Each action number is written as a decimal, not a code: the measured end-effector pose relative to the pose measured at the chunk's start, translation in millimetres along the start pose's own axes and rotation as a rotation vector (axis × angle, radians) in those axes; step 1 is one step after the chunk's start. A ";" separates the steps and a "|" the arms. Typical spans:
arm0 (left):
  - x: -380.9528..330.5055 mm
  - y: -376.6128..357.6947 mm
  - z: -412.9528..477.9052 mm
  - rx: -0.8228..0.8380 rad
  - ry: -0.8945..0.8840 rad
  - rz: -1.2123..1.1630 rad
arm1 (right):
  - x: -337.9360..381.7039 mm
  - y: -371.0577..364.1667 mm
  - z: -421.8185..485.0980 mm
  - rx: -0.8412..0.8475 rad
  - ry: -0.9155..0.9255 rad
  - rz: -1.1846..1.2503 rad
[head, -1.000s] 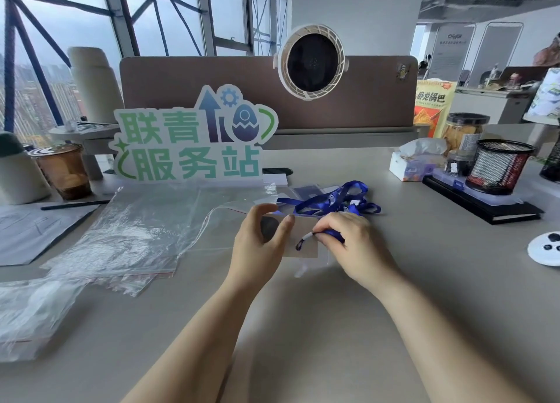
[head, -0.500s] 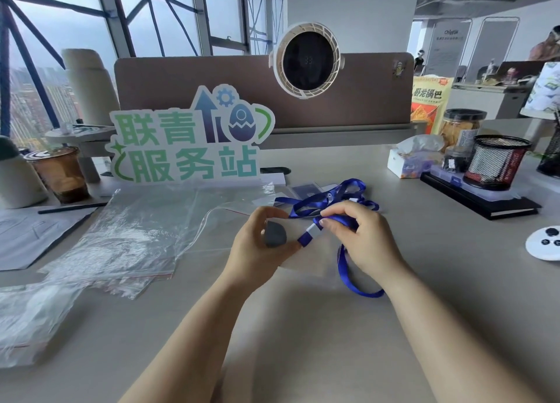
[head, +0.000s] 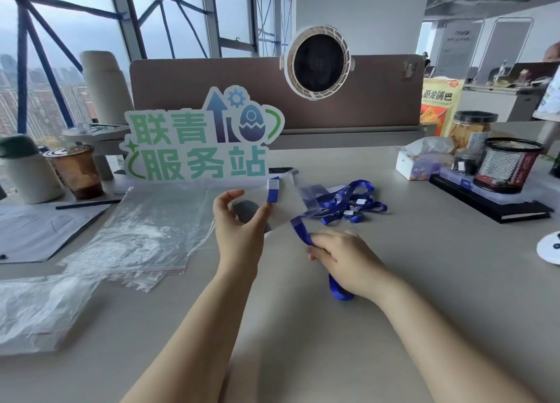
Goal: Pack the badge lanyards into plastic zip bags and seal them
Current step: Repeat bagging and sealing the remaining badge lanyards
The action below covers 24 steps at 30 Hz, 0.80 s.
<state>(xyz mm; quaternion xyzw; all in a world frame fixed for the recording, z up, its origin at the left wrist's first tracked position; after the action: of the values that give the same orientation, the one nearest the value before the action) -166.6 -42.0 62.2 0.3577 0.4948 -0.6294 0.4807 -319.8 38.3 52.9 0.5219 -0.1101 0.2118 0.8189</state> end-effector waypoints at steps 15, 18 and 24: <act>-9.3 -16.1 -15.5 0.549 -0.088 0.557 | -3.4 42.5 1.3 -0.300 -0.069 0.506; -8.6 -12.8 -15.1 0.641 0.064 0.440 | -11.5 47.4 3.2 -0.331 -0.111 0.600; -11.9 -5.4 -7.3 0.498 0.231 -0.134 | -24.7 43.5 2.2 -0.356 -0.213 0.699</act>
<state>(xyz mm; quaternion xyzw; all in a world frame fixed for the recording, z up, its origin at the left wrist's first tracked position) -168.6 -31.8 72.8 0.5007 0.3991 -0.7169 0.2757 -361.6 46.5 79.0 0.3221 -0.3999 0.3997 0.7593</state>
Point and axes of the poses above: each hand's wrist, its own z-axis towards the middle knuckle, its own y-axis out of the back of the hand, x = y × z, the point moved 5 cm from there along z, towards the middle knuckle
